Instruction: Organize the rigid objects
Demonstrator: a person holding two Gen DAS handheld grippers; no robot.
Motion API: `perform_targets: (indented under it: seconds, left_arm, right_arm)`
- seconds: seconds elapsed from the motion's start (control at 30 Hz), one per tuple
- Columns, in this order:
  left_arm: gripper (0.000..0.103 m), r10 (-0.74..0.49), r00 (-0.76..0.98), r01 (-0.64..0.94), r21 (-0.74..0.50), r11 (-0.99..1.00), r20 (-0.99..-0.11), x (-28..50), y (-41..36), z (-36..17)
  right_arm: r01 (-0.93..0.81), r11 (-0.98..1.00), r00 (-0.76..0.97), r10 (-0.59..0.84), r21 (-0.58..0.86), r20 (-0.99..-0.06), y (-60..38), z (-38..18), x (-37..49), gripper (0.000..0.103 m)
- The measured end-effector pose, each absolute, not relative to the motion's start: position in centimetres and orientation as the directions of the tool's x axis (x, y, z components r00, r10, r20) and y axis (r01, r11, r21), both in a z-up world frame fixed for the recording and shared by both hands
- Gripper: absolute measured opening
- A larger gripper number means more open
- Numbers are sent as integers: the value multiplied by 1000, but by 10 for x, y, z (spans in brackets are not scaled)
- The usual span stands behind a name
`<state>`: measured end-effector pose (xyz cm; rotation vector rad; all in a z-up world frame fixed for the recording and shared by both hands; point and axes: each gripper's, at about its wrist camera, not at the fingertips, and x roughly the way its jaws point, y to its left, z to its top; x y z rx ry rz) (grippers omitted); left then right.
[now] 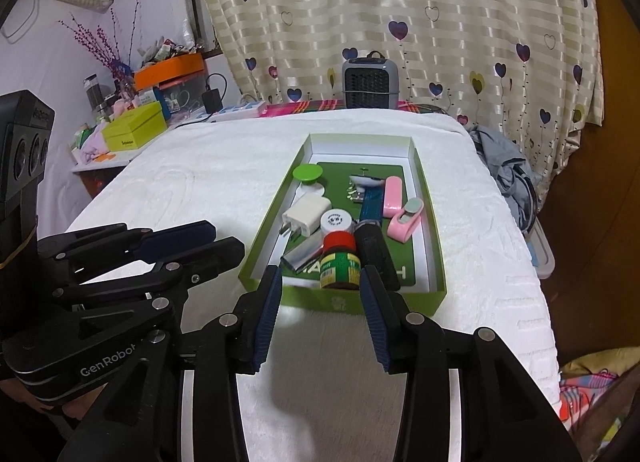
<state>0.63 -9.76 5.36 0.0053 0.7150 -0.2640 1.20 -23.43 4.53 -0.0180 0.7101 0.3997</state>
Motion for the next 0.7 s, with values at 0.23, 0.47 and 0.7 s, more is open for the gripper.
perform_targets:
  seconds: [0.23, 0.47, 0.7]
  left_arm:
    - [26, -224, 704, 228, -83, 970, -674, 3, -97, 41]
    - [26, -208, 679, 220, -75, 973, -705, 9, -100, 28]
    - [26, -184, 655, 211, -56, 976, -733, 16, -103, 14]
  right_arm:
    - [-366, 924, 672, 348, 115, -654, -233, 37, 7, 42]
    - [-352, 928, 650, 335, 122, -682, -234, 22, 9, 47]
    - [-342, 931, 627, 326, 126, -708, -236, 8, 14, 49]
